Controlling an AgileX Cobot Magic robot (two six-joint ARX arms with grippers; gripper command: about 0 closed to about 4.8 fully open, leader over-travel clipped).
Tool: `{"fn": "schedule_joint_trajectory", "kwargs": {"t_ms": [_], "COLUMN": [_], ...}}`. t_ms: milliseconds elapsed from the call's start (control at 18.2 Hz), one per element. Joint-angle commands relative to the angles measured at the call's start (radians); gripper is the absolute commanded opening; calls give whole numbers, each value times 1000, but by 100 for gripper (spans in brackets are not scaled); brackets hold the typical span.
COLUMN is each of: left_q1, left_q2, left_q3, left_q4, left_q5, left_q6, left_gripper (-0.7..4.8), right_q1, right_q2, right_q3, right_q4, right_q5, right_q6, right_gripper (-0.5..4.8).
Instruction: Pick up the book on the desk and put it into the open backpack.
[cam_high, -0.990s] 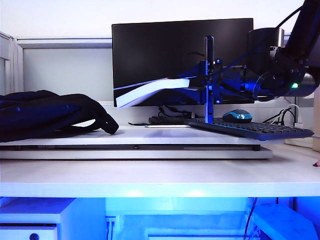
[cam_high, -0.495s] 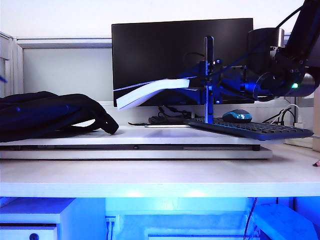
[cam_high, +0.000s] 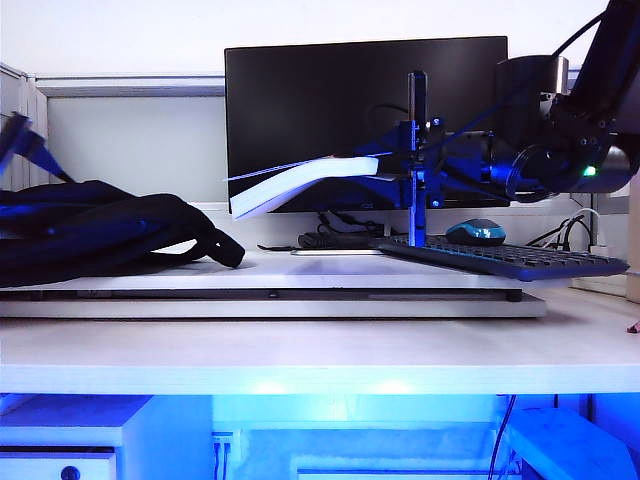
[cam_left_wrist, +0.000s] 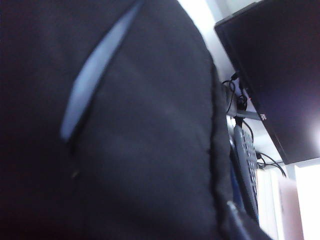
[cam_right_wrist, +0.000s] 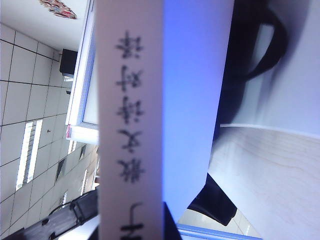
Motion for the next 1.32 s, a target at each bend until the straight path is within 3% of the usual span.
{"fn": "schedule_joint_trajectory", "kwargs": {"t_ms": [55,110,275,385,440,550,825,990,1320], "left_q1": [-16,-16,-15,-15,-14,-14,-14,-14,-15], "left_q2": [14,14,13,13,11,11,11,11,2], "left_q3": [26,26,26,26,26,26,27,35,35], "left_q4": [36,68,233,390,500,612,910,954,954], "left_q5": [-34,-23,47,81,96,114,136,184,232], "left_q6": [10,8,-72,-185,-286,-381,-614,-676,-711], "left_gripper": [111,-1,-6,-6,-6,-6,-6,-6,-6], "right_q1": [2,2,2,10,22,50,122,134,172], "right_q2": [-19,-19,-19,-19,-19,-19,-17,14,80], "right_q3": [11,11,31,85,151,231,374,472,522], "right_q4": [72,72,95,93,84,30,-271,-470,-518], "right_q5": [-6,-7,-20,-29,-34,-33,51,92,148], "right_q6": [-8,-7,27,39,57,53,-142,-252,-244], "right_gripper": [-6,-6,-6,-6,-6,-6,-6,-6,-6]}}
